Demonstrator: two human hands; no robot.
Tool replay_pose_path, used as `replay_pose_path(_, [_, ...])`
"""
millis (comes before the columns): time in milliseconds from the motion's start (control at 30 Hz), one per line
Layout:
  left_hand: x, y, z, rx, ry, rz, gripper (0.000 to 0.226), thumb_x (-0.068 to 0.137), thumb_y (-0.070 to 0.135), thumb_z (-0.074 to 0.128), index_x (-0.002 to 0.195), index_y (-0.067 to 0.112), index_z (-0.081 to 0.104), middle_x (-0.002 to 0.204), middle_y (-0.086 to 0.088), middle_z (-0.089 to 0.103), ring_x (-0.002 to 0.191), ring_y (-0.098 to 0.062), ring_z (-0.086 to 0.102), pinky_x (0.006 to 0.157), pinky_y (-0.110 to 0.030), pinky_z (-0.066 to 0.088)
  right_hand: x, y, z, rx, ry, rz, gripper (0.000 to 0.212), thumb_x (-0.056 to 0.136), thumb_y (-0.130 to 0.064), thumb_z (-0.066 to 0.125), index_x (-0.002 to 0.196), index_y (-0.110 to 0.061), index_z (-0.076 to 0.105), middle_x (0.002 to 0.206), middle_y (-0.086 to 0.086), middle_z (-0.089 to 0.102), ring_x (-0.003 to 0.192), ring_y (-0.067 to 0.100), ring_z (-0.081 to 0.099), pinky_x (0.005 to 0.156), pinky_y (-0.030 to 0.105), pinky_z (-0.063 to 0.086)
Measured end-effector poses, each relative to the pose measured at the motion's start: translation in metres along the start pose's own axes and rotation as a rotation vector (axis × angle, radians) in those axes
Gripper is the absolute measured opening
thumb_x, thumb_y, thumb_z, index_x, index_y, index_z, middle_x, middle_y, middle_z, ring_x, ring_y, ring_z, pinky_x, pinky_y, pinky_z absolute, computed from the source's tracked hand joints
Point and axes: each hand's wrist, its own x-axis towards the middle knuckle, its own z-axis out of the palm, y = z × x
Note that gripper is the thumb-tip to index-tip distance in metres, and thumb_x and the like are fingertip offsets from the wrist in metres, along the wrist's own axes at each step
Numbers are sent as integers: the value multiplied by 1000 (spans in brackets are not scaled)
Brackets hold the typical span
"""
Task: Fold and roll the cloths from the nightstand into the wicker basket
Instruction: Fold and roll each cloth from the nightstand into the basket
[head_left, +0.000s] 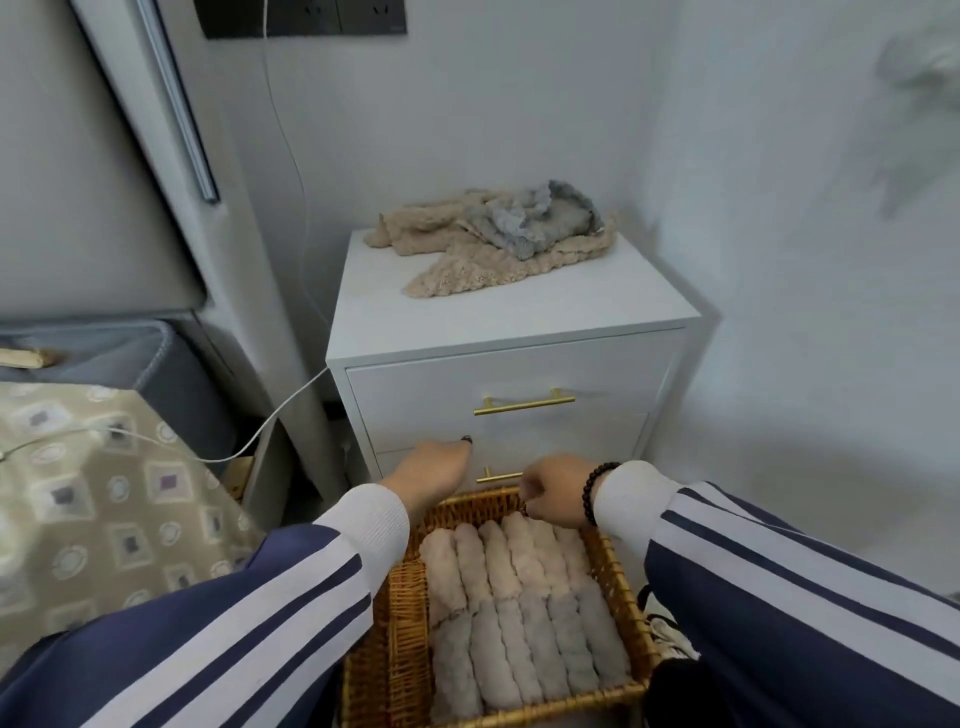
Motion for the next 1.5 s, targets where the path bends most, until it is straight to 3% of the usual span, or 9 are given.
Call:
replay_pose_path(100, [-16, 9, -5, -60, -86, 30, 54, 101, 45, 35, 138, 7, 41, 128, -13, 53, 110, -24, 57, 89, -35, 45, -25, 0, -21, 31, 69, -6, 34, 95, -28, 49, 125, -16, 59, 124, 5, 60, 110, 22, 57, 92, 32, 48])
replay_pose_path(167, [-23, 15, -10, -113, -123, 60, 62, 100, 48, 36, 148, 11, 27, 133, -8, 47, 117, -25, 54, 96, -40, 48, -38, 3, -34, 78, 132, -8, 36, 94, -32, 52, 127, -17, 58, 128, 3, 59, 113, 21, 56, 93, 29, 46])
replay_pose_path(667, [-7, 74, -57, -495, -123, 161, 39, 100, 43, 41, 124, 14, 52, 118, -5, 61, 102, -22, 64, 88, -42, 54, 8, -20, -88, 489, 651, 5, 19, 90, -21, 57, 106, -17, 66, 106, -3, 64, 93, 11, 55, 78, 20, 38])
replay_pose_path(867, [8, 80, -84, -566, -63, 156, 35, 100, 42, 41, 119, 16, 56, 114, -4, 63, 98, -21, 65, 84, -39, 56, 55, -37, -133, 614, 868, -15, 14, 85, -13, 61, 97, -16, 68, 95, -6, 64, 89, 10, 56, 86, 23, 44])
replay_pose_path(1133, [21, 76, -115, -632, -39, 139, 36, 99, 43, 44, 115, 15, 60, 112, -6, 66, 99, -24, 67, 89, -44, 55, 132, -42, -183, 155, 588, -21, 67, 86, -26, 63, 146, -24, 33, 144, 11, 37, 133, 31, 33, 107, 38, 30])
replay_pose_path(1267, [23, 80, -120, -650, -52, 139, 36, 99, 43, 43, 113, 14, 60, 112, -6, 66, 99, -24, 67, 86, -42, 55, 163, -42, -186, 5, 570, 90, 41, 92, -30, 54, 131, -17, 53, 131, 11, 55, 121, 31, 47, 97, 34, 37])
replay_pose_path(1367, [25, 81, -123, -661, -51, 141, 35, 99, 44, 44, 110, 15, 61, 112, -6, 66, 98, -24, 68, 86, -42, 56, 152, -51, -200, 415, 703, 81, 25, 94, -15, 50, 114, -8, 65, 103, 8, 65, 98, 27, 58, 73, 25, 43])
replay_pose_path(1433, [25, 81, -124, -680, -51, 138, 35, 99, 44, 45, 110, 14, 61, 112, -7, 67, 97, -25, 68, 86, -43, 55, 128, -60, -227, 1175, 715, 11, 19, 91, -5, 45, 87, -8, 63, 78, 5, 57, 80, 25, 55, 59, 23, 40])
replay_pose_path(1500, [25, 82, -125, -696, -51, 143, 35, 99, 43, 45, 109, 14, 61, 111, -8, 67, 97, -25, 68, 86, -43, 55, 100, -64, -260, 1748, 700, -156, 21, 91, -2, 45, 79, -14, 59, 78, 5, 57, 78, 26, 60, 66, 32, 50])
